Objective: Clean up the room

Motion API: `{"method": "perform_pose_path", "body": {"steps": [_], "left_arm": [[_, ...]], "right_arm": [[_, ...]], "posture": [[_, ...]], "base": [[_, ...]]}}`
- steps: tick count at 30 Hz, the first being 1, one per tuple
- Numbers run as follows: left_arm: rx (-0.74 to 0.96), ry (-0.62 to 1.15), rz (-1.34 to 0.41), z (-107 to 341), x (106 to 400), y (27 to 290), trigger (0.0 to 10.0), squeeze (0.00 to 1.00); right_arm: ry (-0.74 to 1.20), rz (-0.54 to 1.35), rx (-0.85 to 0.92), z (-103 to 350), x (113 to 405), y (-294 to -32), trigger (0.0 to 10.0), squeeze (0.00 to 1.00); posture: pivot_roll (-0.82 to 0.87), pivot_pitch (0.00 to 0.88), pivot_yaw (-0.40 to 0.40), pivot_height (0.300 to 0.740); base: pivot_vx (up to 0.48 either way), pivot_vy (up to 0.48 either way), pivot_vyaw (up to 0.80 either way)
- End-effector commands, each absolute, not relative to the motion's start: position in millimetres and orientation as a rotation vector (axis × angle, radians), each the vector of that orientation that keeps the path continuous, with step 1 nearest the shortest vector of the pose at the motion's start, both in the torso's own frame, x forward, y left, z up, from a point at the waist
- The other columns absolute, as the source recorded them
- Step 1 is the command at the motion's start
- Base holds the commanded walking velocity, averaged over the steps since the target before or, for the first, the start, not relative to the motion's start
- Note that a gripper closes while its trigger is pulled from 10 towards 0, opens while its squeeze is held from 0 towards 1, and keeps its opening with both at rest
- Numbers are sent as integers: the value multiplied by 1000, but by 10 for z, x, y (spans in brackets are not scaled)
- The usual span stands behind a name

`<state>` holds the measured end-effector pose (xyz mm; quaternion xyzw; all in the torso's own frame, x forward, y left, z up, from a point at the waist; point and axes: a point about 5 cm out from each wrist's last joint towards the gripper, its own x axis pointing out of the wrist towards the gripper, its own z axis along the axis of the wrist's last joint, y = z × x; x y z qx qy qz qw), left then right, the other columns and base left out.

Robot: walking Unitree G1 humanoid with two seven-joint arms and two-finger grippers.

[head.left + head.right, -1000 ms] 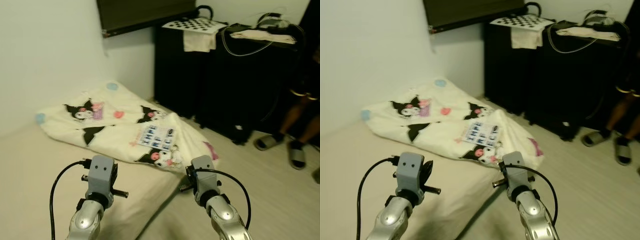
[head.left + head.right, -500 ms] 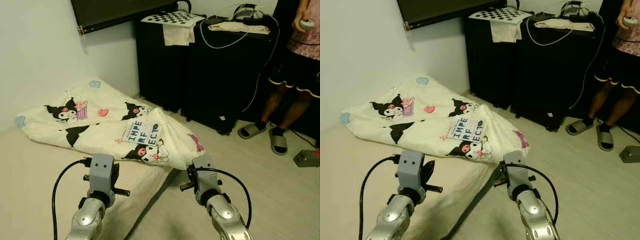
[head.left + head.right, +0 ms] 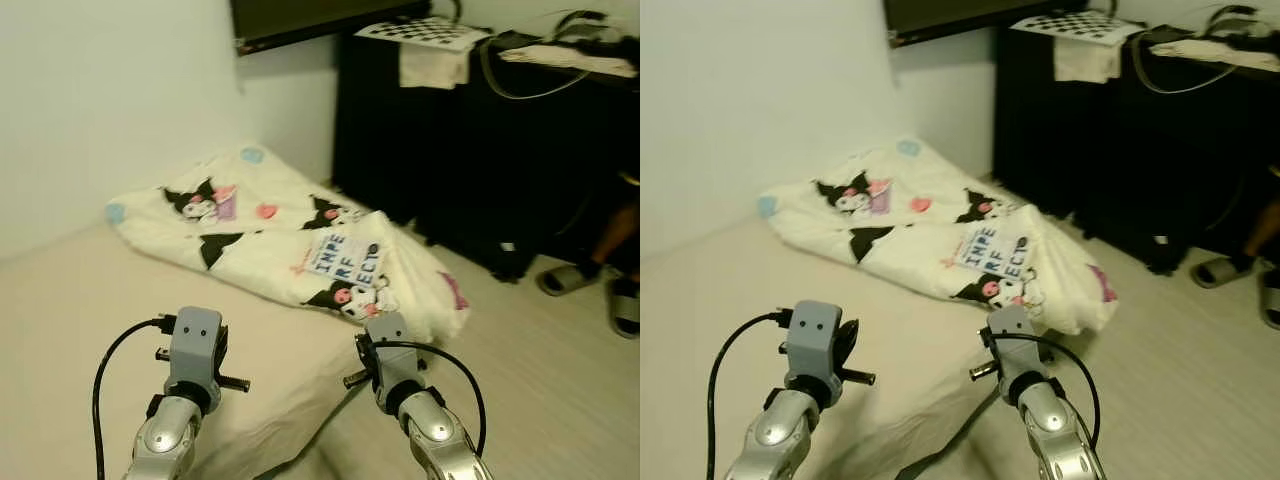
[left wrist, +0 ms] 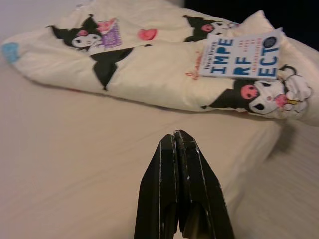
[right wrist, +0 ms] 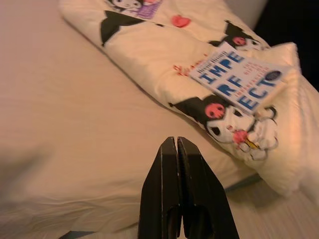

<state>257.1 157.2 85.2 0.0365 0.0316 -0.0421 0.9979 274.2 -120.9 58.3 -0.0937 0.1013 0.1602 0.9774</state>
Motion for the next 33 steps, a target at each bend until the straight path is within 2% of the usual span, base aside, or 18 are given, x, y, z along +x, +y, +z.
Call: {"method": "perform_pose_path", "body": {"steps": [1, 33], "left_arm": [[82, 72, -87, 827, 2559, 1578, 10000, 0], [71, 65, -90, 837, 2565, 1581, 10000, 0]], "right_arm": [[203, 331, -200, 575, 2730, -1194, 10000, 0], [194, 292, -209, 580, 2760, -1242, 10000, 0]], "posture": [[-49, 87, -6, 740], [-50, 80, -1, 740]], "base": [[0, 0, 800], [0, 0, 800]]}}
